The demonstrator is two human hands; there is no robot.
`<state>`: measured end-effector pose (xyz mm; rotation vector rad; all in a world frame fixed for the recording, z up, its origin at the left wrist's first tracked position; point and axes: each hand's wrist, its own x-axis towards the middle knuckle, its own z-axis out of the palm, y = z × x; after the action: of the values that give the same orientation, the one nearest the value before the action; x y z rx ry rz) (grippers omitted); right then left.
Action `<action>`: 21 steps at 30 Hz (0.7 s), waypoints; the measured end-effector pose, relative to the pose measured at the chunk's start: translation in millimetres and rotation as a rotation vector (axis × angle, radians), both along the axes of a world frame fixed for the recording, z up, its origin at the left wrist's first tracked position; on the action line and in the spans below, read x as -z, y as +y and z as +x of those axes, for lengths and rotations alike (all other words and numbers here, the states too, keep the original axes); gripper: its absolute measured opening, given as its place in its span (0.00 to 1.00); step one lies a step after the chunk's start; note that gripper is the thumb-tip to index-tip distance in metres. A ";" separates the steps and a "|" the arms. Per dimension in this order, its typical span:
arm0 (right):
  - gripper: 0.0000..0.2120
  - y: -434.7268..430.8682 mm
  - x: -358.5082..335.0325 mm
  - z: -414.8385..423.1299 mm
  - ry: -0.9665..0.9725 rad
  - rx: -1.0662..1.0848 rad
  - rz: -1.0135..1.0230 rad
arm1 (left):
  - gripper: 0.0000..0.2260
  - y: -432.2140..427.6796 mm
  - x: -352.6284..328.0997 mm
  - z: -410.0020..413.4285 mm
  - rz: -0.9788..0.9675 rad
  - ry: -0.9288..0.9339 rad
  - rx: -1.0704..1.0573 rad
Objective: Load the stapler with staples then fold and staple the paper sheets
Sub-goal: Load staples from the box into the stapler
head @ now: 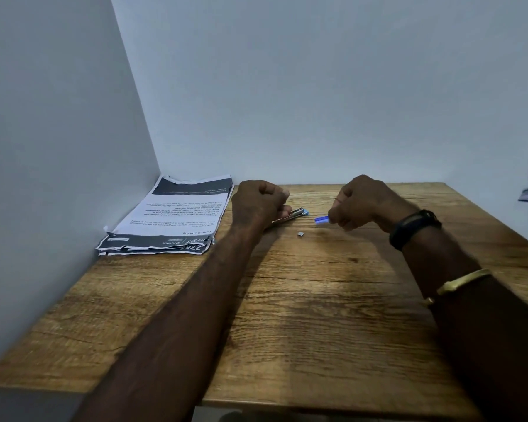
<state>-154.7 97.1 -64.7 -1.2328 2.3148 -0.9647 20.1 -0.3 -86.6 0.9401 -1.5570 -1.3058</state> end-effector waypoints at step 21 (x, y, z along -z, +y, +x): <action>0.26 19.2 -12.8 16.3 0.272 -0.089 0.491 | 0.04 -2.4 5.9 -1.4 -0.219 -0.286 0.000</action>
<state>-138.4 116.3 -51.9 -1.2934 2.4621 -0.1773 18.7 -2.7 -92.4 1.0184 -1.8754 -1.0066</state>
